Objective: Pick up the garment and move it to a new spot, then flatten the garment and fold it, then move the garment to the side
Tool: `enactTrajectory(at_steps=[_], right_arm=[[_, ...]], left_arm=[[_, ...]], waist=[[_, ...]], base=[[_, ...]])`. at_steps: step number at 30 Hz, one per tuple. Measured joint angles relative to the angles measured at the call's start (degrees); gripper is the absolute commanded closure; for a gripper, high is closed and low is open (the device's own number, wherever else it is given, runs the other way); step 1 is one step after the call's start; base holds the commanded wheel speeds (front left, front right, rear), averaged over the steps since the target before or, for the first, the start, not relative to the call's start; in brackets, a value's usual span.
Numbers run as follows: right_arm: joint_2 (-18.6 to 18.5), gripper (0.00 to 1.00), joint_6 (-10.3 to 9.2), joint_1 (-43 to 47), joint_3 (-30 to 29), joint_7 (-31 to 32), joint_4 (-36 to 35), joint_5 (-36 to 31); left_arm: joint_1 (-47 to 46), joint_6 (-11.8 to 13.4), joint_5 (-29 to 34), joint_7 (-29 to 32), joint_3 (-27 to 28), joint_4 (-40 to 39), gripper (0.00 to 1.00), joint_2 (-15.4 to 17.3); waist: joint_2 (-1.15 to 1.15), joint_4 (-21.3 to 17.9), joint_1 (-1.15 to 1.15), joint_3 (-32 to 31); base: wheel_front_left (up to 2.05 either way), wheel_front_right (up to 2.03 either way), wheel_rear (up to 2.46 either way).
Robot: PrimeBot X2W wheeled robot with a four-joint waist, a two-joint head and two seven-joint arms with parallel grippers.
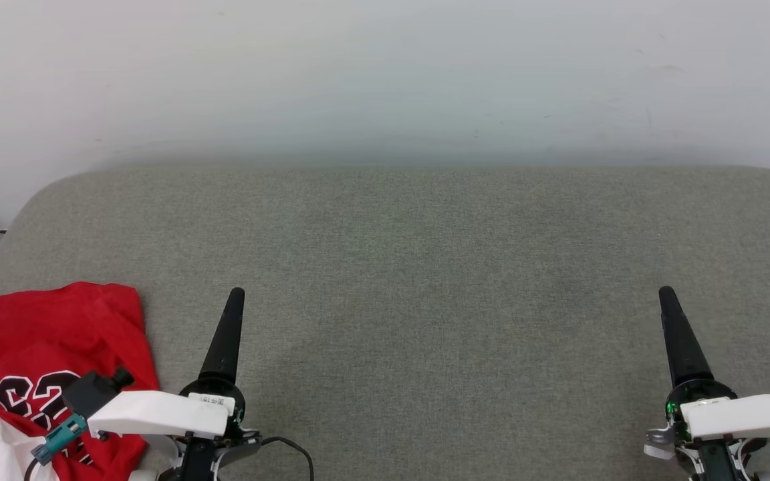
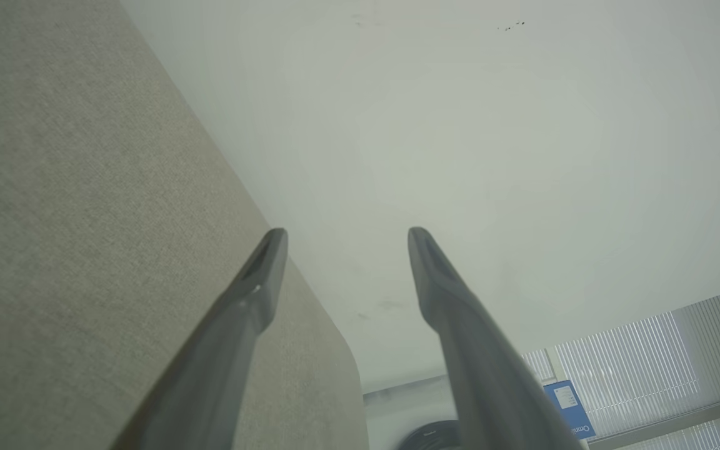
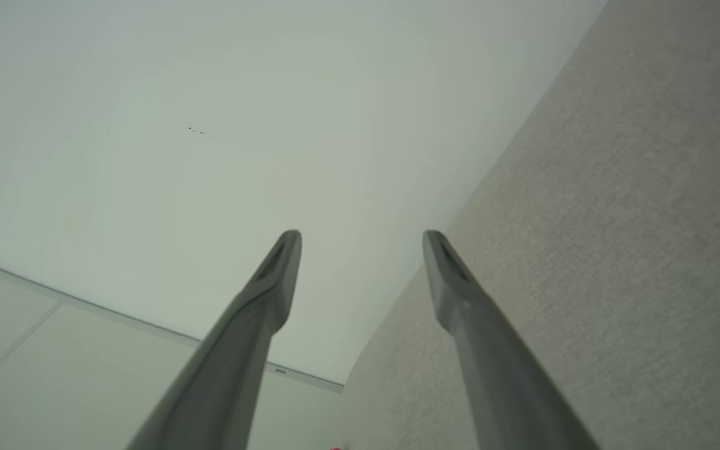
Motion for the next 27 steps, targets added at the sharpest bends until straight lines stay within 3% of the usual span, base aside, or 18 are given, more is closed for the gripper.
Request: enactTrajectory(at_steps=[6,12,27], right_arm=[[-0.5,0.00,0.00,0.0,0.8,-1.3,-1.6,-15.5],[-0.5,0.00,0.00,0.0,1.7,-2.2,-2.8,-26.9],[-0.5,0.00,0.00,1.8,1.6,-1.5,-5.8,-45.4]], left_arm=[[0.0,0.0,9.4,-1.2,-0.1,-1.5,0.00,-0.1],[0.0,0.0,18.9,-2.3,-0.3,-2.4,0.00,-0.3],[0.2,0.4,39.5,-4.9,-1.4,-1.7,0.00,1.3]], waist=[[0.00,0.2,0.00,-0.1],[0.00,0.3,0.00,-0.1],[0.00,0.8,0.00,-0.4]], base=[[0.00,0.00,0.00],[0.00,0.00,0.00],[0.00,0.00,0.00]])
